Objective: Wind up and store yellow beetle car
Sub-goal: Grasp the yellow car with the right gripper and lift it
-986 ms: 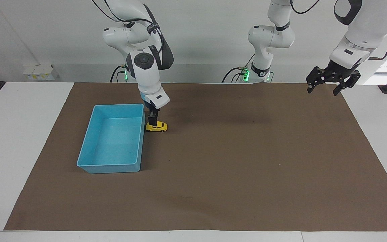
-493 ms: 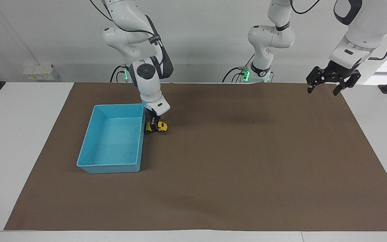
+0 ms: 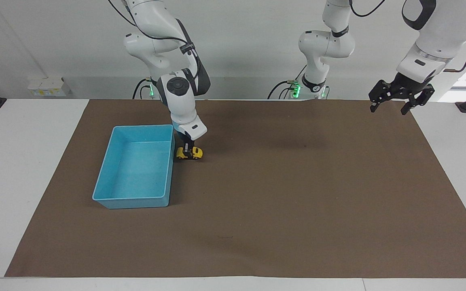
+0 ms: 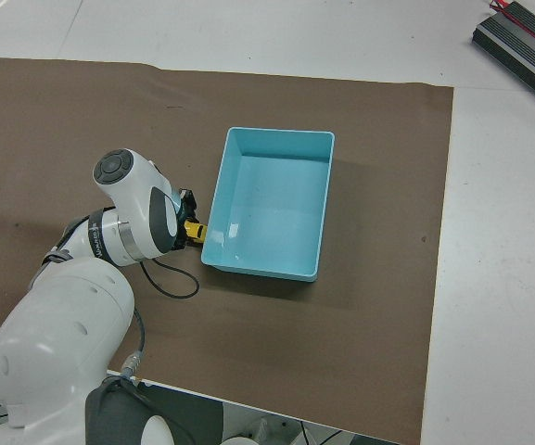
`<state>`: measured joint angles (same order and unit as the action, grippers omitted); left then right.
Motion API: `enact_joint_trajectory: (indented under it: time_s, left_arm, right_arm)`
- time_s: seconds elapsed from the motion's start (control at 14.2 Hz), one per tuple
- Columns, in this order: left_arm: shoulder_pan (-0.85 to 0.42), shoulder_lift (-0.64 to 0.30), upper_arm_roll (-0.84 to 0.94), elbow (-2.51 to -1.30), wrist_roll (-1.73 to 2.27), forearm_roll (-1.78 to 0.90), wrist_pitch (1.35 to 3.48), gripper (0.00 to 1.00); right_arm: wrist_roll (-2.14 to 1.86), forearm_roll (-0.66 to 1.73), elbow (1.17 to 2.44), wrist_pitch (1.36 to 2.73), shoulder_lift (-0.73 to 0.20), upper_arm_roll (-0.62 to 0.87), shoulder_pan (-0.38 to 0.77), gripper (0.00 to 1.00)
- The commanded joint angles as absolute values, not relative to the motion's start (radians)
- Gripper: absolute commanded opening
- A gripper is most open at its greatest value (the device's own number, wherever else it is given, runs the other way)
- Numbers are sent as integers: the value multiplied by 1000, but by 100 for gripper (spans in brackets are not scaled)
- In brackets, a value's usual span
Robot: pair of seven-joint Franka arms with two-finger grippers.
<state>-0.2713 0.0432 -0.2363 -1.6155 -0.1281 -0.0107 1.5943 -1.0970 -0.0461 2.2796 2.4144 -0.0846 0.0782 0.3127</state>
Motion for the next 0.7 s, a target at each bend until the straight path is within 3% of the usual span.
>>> enact_joint_trajectory:
  time_s: [0.0,0.28,0.63]
  left_arm:
    - [-267,55,-230,-1612,-118,0,1575,100]
    - [-267,55,-230,-1612,-118,0,1575,100]
    - [-267,55,-230,-1614,-118,0,1574,100]
  right_arm:
    - [-1005,-66,2162,2359,-120,77,353,0]
    - [-948,-51,2057,2339,-152,80,368,0]
    - [-986,-57,1905,2114,-143,78,342,0]
